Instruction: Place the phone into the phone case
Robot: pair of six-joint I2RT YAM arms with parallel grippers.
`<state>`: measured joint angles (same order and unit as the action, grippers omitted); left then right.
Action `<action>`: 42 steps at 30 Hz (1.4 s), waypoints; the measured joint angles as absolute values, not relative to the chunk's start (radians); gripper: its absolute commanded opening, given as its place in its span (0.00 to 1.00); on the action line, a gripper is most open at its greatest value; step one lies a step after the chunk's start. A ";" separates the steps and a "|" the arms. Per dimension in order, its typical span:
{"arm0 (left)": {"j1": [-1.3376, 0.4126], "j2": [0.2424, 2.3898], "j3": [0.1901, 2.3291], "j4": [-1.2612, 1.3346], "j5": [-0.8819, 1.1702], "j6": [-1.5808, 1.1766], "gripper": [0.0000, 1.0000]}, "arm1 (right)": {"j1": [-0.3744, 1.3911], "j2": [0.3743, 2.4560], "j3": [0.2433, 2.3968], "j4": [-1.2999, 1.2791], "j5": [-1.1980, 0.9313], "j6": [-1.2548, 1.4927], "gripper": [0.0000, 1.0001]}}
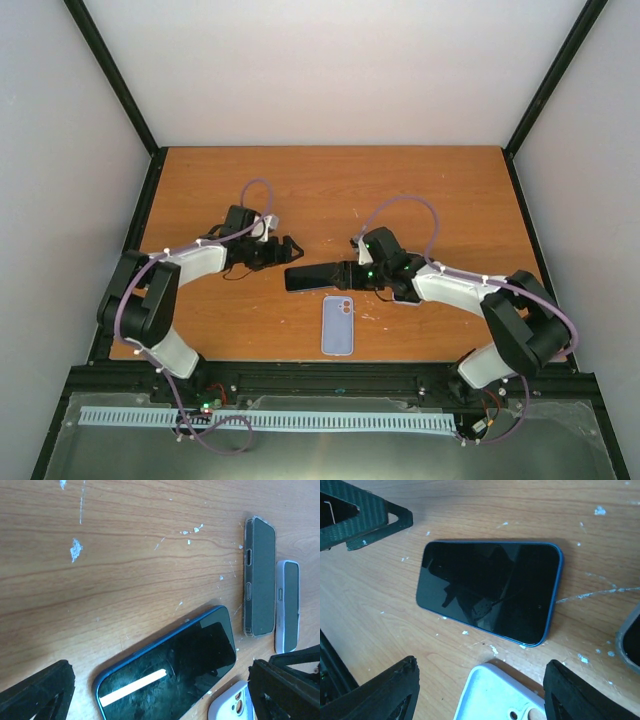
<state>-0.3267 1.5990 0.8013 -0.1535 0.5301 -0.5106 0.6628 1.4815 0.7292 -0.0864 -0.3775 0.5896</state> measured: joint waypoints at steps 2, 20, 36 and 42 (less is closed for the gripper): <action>-0.327 1.625 0.802 -0.124 0.556 -0.511 0.95 | 0.664 1.503 0.712 -0.050 -0.370 0.617 0.67; -0.332 1.601 0.659 0.014 0.621 -0.558 0.88 | 0.694 1.685 0.706 0.185 -0.342 0.773 0.68; -0.431 1.521 0.577 0.005 0.614 -0.642 0.82 | 0.694 1.928 0.947 0.297 -0.365 0.826 0.69; -0.438 1.468 0.582 -0.054 0.542 -0.653 0.83 | 0.665 1.914 0.974 0.240 -0.369 0.797 0.70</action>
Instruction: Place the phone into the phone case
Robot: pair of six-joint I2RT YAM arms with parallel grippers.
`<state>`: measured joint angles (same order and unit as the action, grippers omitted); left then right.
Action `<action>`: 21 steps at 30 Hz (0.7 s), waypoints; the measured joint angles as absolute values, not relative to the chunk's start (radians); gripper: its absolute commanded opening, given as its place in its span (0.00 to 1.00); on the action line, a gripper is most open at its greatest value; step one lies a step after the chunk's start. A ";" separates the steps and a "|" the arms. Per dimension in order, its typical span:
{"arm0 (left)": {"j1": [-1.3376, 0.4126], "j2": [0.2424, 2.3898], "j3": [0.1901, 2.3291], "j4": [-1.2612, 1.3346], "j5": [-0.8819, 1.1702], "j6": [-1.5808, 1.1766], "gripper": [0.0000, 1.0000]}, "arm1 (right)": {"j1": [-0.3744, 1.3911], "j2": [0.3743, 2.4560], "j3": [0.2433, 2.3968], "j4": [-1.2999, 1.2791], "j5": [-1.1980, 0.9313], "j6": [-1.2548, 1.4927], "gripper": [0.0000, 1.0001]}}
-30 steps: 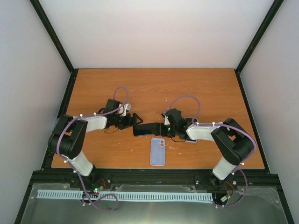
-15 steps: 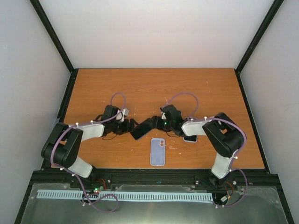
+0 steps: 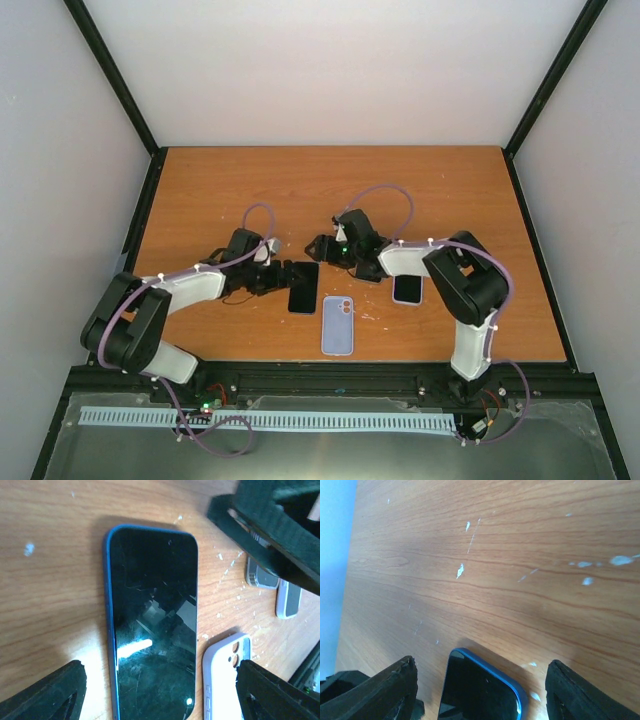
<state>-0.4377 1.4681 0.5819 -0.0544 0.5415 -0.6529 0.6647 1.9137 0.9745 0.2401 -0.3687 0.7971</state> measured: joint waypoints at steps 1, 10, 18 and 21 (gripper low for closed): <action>-0.438 1.460 0.592 -0.075 0.517 -0.653 0.83 | 0.659 1.898 0.974 0.216 -0.361 0.786 0.70; -0.491 1.466 0.733 -0.247 0.303 -0.644 0.85 | 0.640 1.565 0.894 -0.013 -0.221 0.664 0.76; -0.597 1.598 0.873 -0.342 0.167 -0.628 0.98 | 0.640 1.308 0.701 -0.181 -0.095 0.639 0.92; -0.614 1.643 0.890 -0.363 0.152 -0.627 0.98 | 0.640 1.217 0.658 -0.229 -0.062 0.638 0.99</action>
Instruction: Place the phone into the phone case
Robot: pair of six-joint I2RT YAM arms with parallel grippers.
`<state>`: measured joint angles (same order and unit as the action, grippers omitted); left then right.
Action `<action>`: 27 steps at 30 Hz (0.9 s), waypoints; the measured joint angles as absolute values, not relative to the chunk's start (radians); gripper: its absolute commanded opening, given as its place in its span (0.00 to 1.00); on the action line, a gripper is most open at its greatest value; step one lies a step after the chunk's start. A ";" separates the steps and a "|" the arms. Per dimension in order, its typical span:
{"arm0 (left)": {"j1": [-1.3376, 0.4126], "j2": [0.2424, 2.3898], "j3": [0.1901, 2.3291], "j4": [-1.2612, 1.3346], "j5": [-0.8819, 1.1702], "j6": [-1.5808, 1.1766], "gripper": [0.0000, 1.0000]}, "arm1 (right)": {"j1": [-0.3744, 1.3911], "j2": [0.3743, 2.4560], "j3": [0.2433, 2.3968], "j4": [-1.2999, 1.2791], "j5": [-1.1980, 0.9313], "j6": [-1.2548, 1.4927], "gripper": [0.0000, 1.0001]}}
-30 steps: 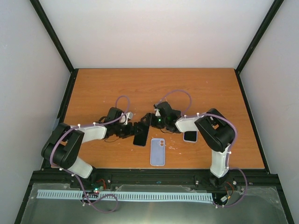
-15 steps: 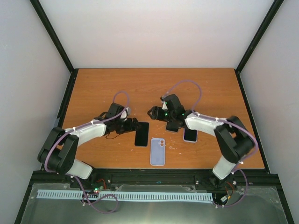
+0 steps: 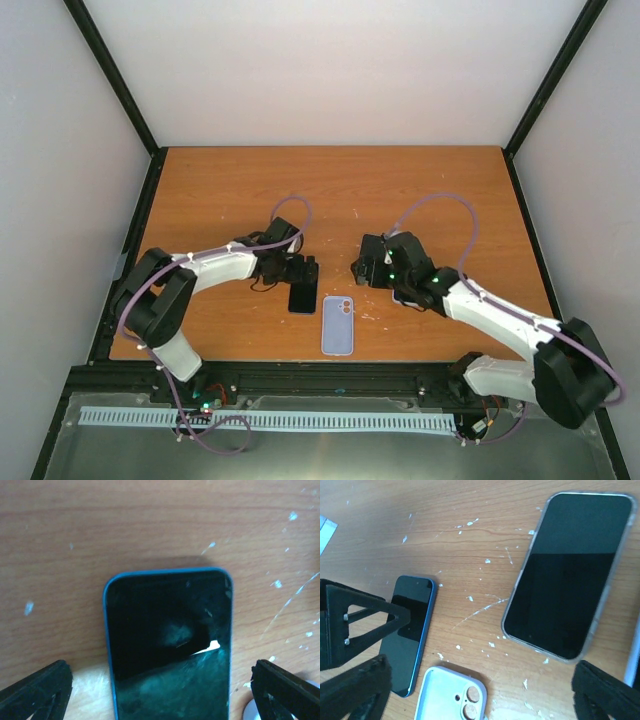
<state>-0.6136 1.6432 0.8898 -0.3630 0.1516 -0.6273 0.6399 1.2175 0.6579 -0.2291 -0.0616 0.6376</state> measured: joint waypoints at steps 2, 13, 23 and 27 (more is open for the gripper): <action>-0.618 1.658 0.902 -0.367 0.144 -0.623 0.98 | 0.640 1.160 0.634 -0.247 -0.048 0.637 1.00; -0.664 1.716 0.971 -0.426 0.064 -0.618 0.96 | 0.640 1.018 0.556 -0.297 0.013 0.636 1.00; -0.739 1.764 1.037 -0.528 -0.015 -0.629 0.95 | 0.640 1.011 0.546 -0.297 0.030 0.635 1.00; -0.753 1.787 1.065 -0.557 -0.042 -0.635 0.95 | 0.640 0.996 0.532 -0.305 0.050 0.638 1.00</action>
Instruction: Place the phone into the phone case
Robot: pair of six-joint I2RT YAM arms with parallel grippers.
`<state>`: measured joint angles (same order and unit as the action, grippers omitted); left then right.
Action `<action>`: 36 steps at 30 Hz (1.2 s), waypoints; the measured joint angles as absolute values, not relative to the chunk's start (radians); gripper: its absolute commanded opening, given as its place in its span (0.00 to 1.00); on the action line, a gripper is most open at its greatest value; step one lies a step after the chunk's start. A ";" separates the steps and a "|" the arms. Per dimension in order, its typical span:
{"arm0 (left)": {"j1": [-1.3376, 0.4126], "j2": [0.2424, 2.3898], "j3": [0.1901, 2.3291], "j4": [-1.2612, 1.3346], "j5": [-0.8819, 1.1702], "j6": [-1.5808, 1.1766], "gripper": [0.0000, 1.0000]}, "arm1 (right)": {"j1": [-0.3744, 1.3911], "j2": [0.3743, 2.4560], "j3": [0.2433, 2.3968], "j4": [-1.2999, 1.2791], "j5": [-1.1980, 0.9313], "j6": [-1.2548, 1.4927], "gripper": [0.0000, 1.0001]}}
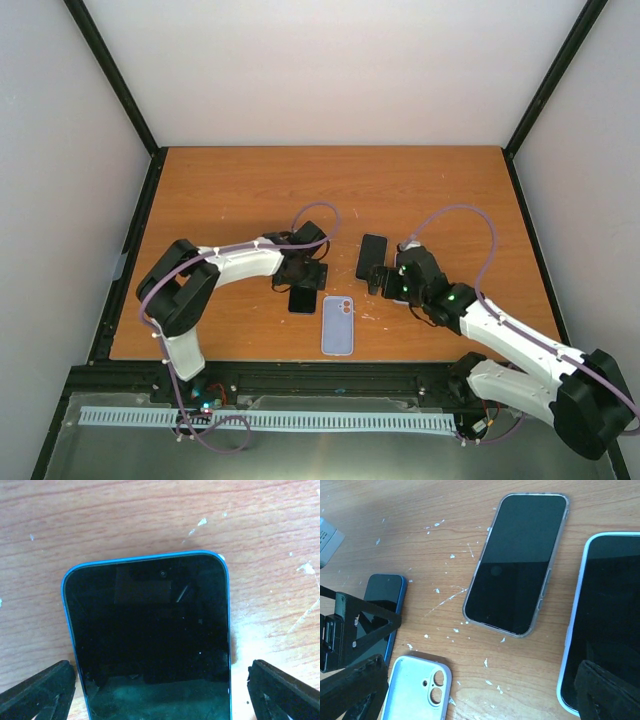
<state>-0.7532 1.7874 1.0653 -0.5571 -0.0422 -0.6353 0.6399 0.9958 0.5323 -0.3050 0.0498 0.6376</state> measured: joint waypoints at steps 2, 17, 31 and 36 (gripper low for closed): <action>-0.757 1.796 1.075 -0.567 -0.051 -0.637 0.94 | 0.640 0.985 0.528 -0.308 0.059 0.643 1.00; -0.778 1.822 1.094 -0.581 -0.127 -0.642 0.88 | 0.640 0.917 0.488 -0.319 0.097 0.673 1.00; -0.793 1.829 1.100 -0.589 -0.154 -0.663 0.71 | 0.640 0.911 0.479 -0.310 0.079 0.686 1.00; -0.793 1.809 1.083 -0.594 -0.137 -0.672 0.69 | 0.640 0.921 0.458 -0.286 0.020 0.701 1.00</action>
